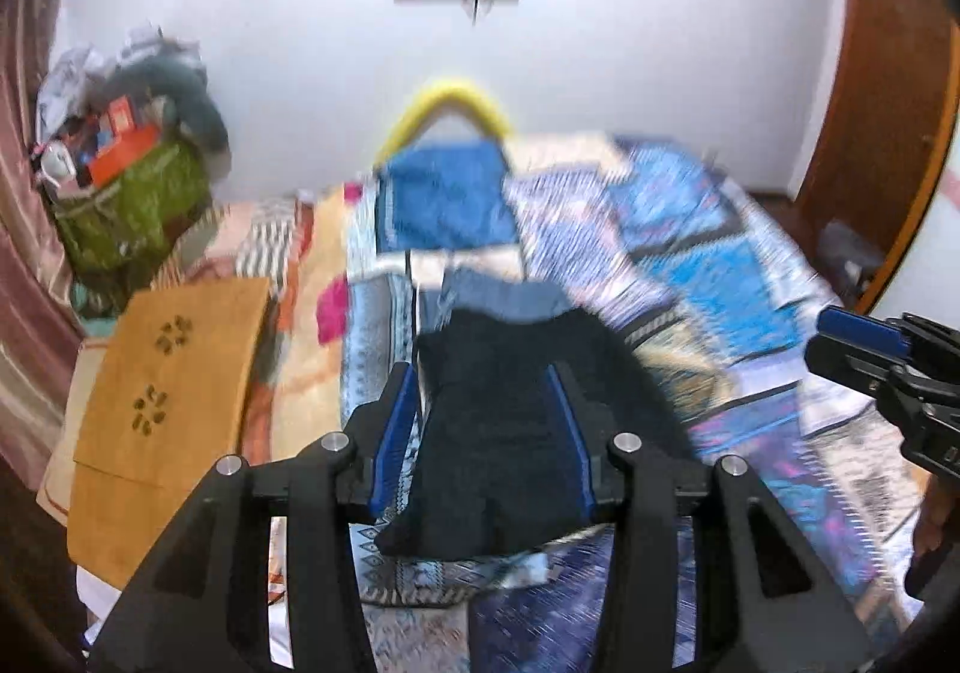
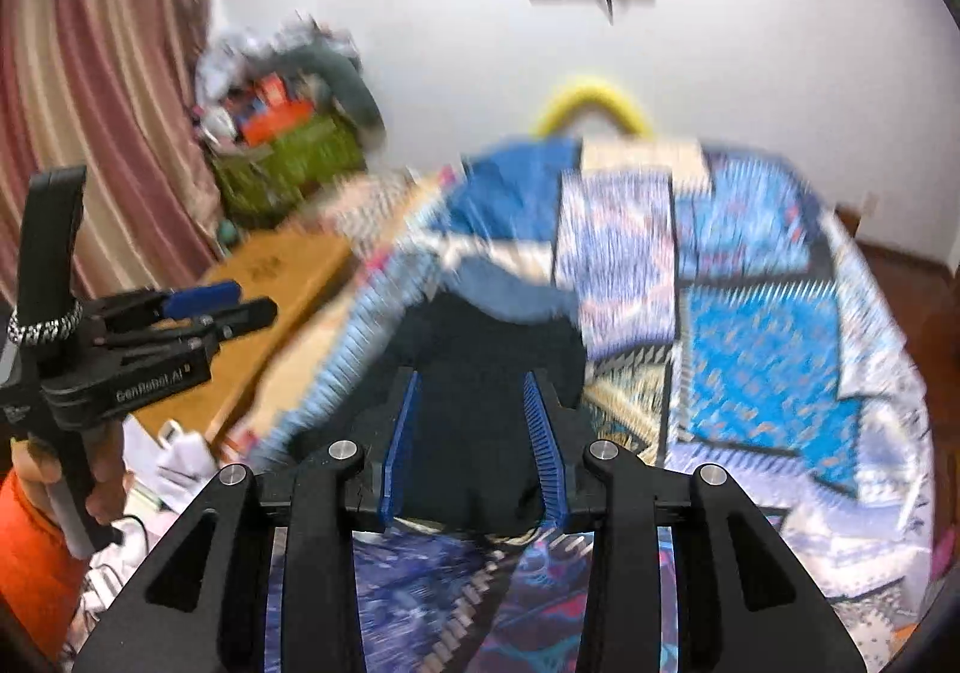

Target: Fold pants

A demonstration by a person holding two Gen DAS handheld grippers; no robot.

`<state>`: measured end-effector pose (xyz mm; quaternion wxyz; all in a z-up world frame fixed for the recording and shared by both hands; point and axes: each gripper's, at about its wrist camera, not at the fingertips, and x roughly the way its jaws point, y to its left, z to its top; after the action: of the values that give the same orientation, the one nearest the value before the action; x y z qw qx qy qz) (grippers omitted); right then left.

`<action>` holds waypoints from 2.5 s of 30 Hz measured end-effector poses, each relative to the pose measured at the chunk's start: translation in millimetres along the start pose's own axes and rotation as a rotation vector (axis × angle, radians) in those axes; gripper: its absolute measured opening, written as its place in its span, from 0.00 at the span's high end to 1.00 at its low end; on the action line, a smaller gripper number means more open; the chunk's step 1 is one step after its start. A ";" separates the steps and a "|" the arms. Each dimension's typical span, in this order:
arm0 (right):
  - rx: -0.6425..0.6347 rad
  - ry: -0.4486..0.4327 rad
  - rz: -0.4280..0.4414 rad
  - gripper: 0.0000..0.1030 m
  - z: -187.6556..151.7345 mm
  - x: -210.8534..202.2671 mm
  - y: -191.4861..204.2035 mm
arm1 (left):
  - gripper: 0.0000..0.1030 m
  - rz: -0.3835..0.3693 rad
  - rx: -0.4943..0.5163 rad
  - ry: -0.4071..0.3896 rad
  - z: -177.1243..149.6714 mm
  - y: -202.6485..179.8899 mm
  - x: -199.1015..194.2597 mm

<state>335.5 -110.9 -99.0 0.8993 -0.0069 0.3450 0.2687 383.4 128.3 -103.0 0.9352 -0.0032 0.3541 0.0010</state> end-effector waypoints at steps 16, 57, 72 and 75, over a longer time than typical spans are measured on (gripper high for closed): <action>-0.105 -0.422 0.006 0.68 -31.0 -213.6 84.9 | 0.57 0.015 0.033 -0.440 -55.8 -47.5 -261.4; -0.034 -0.466 -0.125 0.01 -80.5 -236.3 93.3 | 0.00 0.051 -0.032 -0.486 -123.2 -69.9 -296.4; -0.023 -0.457 -0.127 0.00 -82.6 -241.0 91.7 | 0.00 0.042 -0.028 -0.482 -122.7 -69.7 -293.7; -0.023 -0.456 -0.128 0.00 -82.6 -241.0 92.0 | 0.00 0.041 -0.029 -0.482 -122.6 -69.6 -293.7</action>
<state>90.8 -163.8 4.4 0.9690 0.0218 0.1287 0.2098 82.4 58.1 0.1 0.9923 -0.0091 0.1205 0.0260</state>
